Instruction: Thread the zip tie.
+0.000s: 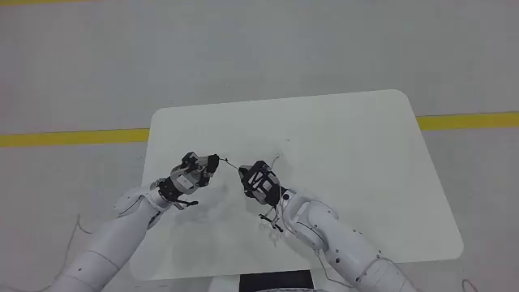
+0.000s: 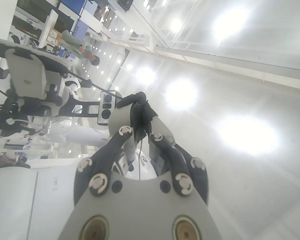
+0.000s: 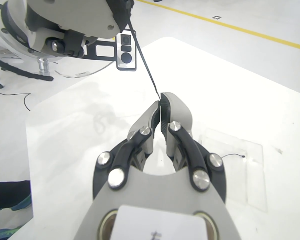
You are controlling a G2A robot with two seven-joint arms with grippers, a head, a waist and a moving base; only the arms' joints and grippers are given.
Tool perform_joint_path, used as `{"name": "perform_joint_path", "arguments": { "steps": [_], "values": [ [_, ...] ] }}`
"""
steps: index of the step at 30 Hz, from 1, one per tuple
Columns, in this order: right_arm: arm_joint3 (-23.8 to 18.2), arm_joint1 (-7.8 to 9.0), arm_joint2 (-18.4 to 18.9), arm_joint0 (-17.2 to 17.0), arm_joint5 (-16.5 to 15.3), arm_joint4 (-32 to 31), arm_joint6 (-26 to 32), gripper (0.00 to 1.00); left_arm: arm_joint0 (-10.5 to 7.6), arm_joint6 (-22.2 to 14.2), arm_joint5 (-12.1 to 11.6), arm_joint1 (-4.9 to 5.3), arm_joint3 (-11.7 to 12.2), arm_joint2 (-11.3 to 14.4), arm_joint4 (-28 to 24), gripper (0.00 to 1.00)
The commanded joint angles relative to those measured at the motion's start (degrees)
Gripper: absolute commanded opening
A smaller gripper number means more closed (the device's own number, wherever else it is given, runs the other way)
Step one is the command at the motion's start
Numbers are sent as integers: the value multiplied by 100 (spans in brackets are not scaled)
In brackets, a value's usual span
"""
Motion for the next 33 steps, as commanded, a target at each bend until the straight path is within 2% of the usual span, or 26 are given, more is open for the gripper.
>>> {"name": "perform_joint_path", "arguments": {
  "steps": [1, 19, 23, 25, 26, 27, 33],
  "values": [
    [0, -1, 1, -1, 6, 0, 8, 0, 19, 3, 6, -5, -12, -27, 10, 0],
    [50, -28, -31, 40, 14, -12, 64, 0, 138, -20, 122, -76, -71, -244, 96, 0],
    [62, -30, -3, 8, 93, 10, 36, 0, 166, -41, 114, -91, -81, -300, 100, 0],
    [49, -28, 18, -18, 127, 24, 29, 48, 182, -60, 109, -95, -90, -341, 83, 0],
    [43, -25, 32, -33, 142, 26, 28, 84, 192, -68, 105, -97, -93, -371, 78, 0],
    [42, -23, 44, -46, 157, 29, 30, 100, 201, -75, 104, -98, -94, -396, 69, 0],
    [19, -20, 112, -102, 229, 93, -27, 100, 270, -82, 122, -105, -126, -517, 112, 0]
  ]
}}
